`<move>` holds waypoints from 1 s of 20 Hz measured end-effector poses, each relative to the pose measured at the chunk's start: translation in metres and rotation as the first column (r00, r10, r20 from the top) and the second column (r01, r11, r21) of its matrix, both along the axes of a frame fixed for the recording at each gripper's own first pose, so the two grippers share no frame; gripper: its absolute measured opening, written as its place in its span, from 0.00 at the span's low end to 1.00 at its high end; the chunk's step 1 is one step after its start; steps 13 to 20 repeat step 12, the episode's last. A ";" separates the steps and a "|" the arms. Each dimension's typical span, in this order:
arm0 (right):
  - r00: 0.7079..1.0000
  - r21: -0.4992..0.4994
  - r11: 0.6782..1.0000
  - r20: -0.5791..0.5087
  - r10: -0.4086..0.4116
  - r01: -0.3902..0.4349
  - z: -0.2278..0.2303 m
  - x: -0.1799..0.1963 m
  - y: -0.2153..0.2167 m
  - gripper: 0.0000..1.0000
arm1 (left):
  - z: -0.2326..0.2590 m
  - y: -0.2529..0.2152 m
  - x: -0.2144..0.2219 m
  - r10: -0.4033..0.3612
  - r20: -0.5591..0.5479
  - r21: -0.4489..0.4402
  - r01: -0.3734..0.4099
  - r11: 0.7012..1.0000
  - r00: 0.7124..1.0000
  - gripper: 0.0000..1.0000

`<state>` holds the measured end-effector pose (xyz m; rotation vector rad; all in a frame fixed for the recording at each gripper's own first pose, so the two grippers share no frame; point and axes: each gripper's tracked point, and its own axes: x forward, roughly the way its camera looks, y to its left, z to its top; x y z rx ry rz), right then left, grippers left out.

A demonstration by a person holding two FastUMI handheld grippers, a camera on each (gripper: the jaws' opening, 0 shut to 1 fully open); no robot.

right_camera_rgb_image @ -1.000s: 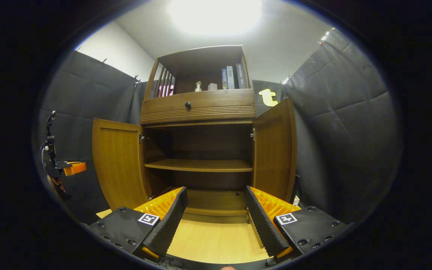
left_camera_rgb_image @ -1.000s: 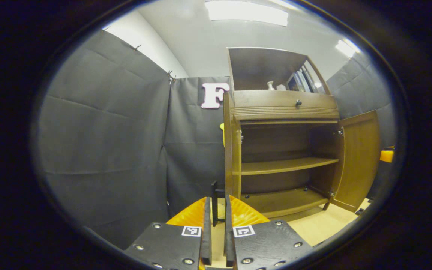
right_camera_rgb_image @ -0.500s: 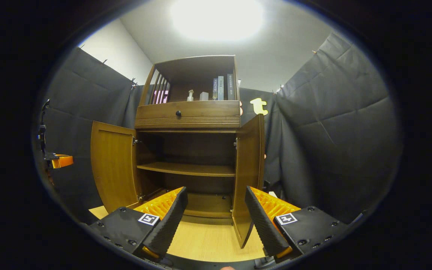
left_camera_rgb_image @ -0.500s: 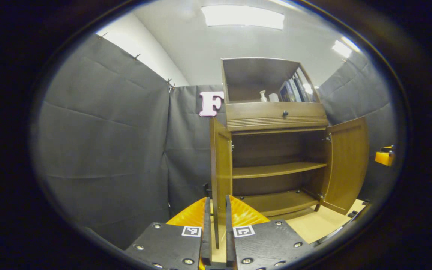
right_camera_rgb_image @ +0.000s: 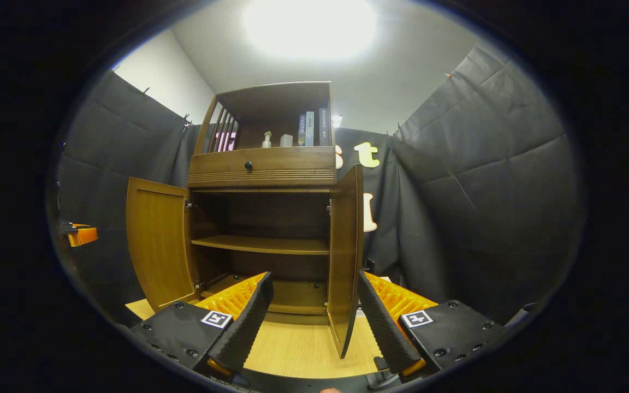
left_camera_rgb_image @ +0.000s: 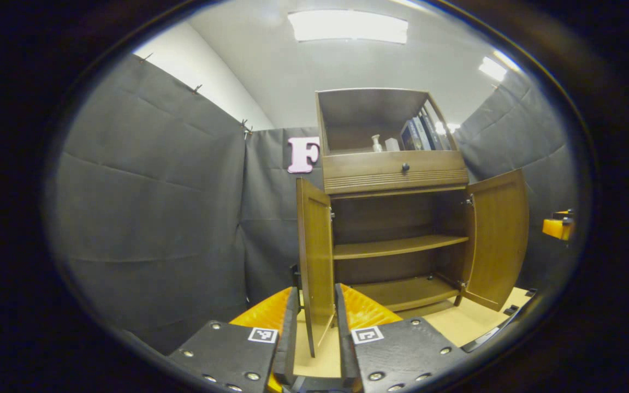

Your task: Open the right door of the double-door shoe cabinet with the right hand, and open the left door with the left hand.

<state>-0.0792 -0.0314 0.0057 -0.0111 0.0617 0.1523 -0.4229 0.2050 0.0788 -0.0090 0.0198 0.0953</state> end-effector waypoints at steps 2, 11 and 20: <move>1.000 -0.001 1.000 0.001 -0.003 0.003 0.000 -0.001 -0.002 0.94 | -0.001 0.002 0.001 0.004 -0.003 -0.002 -0.004 1.000 1.000 0.38; 1.000 -0.009 1.000 0.011 -0.017 0.018 0.002 0.001 0.000 0.97 | 0.011 0.005 0.001 0.019 0.038 0.011 -0.020 1.000 0.999 0.76; 1.000 -0.010 1.000 0.012 -0.018 0.018 0.002 0.002 -0.001 0.97 | 0.014 0.005 -0.001 0.021 0.046 0.016 -0.022 1.000 0.999 0.76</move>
